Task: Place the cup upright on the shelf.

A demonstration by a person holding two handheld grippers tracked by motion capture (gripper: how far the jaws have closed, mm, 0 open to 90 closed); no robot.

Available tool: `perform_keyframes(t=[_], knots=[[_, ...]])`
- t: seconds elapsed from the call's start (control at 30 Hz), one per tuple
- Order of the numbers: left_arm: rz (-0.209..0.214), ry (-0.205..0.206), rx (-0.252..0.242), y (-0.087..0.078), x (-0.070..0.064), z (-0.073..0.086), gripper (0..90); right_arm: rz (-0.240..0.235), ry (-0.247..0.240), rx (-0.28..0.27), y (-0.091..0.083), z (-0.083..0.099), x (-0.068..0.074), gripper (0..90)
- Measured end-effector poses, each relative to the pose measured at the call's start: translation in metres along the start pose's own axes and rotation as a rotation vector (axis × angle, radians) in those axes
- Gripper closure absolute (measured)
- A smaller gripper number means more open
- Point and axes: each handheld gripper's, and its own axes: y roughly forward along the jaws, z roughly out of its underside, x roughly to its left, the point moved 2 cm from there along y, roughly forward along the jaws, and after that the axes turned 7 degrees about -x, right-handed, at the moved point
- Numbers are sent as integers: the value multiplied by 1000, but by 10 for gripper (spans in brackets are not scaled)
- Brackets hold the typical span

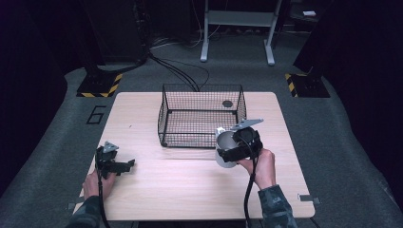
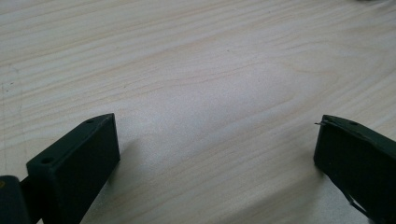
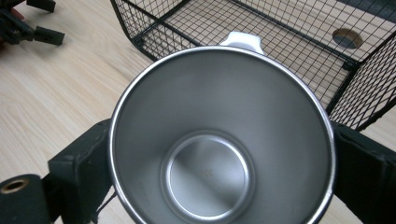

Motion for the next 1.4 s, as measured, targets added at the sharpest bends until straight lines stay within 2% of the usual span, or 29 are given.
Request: perform_keyframes(t=[0.57,0.8,1.2,1.4], knots=[[3,0,4,0,0,0,3,0,-29,-27,4,-34,-11,58],[0,-2,-1,0,0,0,3,8,-56,-40,7,-49,-15,58],[2,-1,2,0,0,0,3,15,-71,-24,19,-70,-22,58],[0,-1,-1,0,0,0,3,30,-77,-46,26,-78,-27,58]])
